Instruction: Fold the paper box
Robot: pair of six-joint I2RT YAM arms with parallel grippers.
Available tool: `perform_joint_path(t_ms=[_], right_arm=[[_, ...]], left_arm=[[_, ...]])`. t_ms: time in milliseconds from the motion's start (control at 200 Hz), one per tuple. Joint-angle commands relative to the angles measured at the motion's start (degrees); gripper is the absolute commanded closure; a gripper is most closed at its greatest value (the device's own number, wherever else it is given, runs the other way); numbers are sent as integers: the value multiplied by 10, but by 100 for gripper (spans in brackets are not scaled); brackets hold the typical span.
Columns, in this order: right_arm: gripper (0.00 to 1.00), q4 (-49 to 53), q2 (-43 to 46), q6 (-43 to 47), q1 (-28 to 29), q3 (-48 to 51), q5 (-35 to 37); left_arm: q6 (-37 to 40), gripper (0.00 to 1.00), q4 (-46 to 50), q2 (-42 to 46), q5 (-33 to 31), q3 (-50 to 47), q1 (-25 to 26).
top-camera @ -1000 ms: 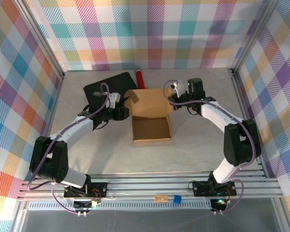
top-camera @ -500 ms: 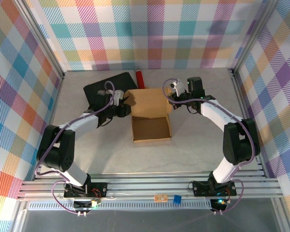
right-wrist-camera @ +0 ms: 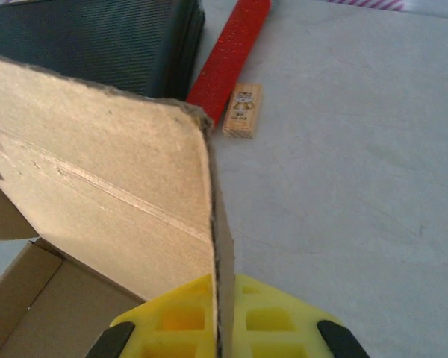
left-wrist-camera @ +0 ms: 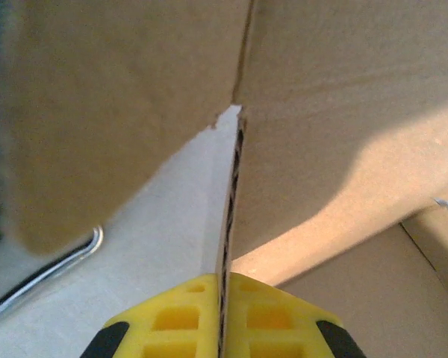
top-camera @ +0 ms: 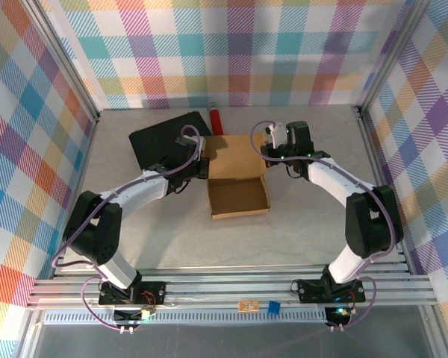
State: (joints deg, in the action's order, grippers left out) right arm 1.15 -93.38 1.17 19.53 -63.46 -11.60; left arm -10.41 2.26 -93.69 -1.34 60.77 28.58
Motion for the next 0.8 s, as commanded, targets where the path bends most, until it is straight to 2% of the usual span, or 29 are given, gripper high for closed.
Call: perform_joint_path(t_ms=[0, 195, 320, 415, 620, 775, 795], right_arm=[[100, -76, 36, -69, 42, 40, 78], [100, -186, 59, -165, 58, 99, 174], [100, -218, 48, -200, 63, 96, 188], [100, -224, 35, -217, 76, 91, 197], [81, -189, 42, -267, 94, 95, 208], [55, -107, 85, -271, 94, 77, 196], [48, -89, 92, -274, 94, 72, 196]], left_arm=[[-43, 100, 15, -20, -112, 25, 28], [-96, 100, -79, -24, -223, 17, 36], [-100, 100, -193, -41, -216, -3, 37], [-93, 100, -241, -58, -208, -11, 39], [-43, 100, -323, -66, -202, -72, 45], [13, 100, -363, -59, -191, -108, 54], [19, 100, -366, -59, -188, -112, 55]])
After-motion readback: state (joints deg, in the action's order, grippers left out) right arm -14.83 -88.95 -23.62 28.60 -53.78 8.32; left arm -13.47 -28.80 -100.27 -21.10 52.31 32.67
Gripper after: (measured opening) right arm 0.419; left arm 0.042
